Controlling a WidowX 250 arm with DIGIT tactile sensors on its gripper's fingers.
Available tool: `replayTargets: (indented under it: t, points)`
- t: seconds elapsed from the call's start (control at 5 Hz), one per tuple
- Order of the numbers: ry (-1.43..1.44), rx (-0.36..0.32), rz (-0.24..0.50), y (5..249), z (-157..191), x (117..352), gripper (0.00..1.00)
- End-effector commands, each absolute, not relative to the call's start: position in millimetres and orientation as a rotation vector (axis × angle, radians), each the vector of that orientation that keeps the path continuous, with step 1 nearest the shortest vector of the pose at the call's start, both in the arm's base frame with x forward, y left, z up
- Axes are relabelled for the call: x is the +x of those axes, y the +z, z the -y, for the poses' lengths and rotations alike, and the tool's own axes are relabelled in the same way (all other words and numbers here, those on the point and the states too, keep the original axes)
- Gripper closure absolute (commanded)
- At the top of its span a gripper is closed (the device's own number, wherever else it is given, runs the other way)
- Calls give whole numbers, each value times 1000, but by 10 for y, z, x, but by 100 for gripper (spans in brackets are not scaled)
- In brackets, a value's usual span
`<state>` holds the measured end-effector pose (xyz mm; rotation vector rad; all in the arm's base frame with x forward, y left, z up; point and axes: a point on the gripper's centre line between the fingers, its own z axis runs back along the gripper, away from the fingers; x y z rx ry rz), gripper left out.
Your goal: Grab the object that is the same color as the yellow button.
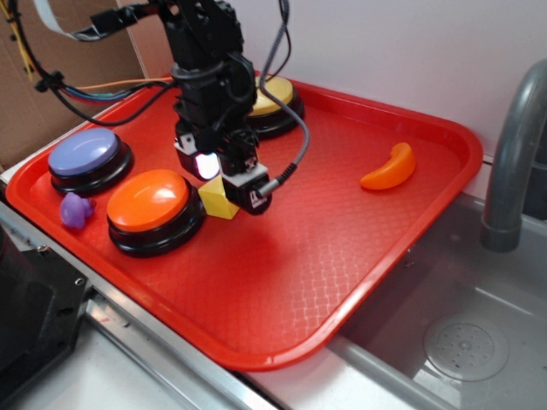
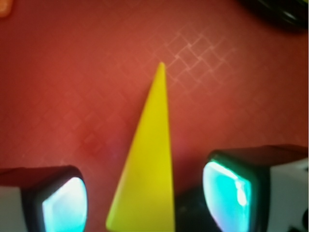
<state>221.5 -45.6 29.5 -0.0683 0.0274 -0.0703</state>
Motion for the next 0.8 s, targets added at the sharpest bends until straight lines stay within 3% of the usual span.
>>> replayTargets:
  t: [0.0,0.2,0.6]
  points:
    - [-48,-50,2,317,470,2298,100]
    - [-63,-50,9,420,419,2310,100]
    - [-150,-47,33,1159,263,2231,100]
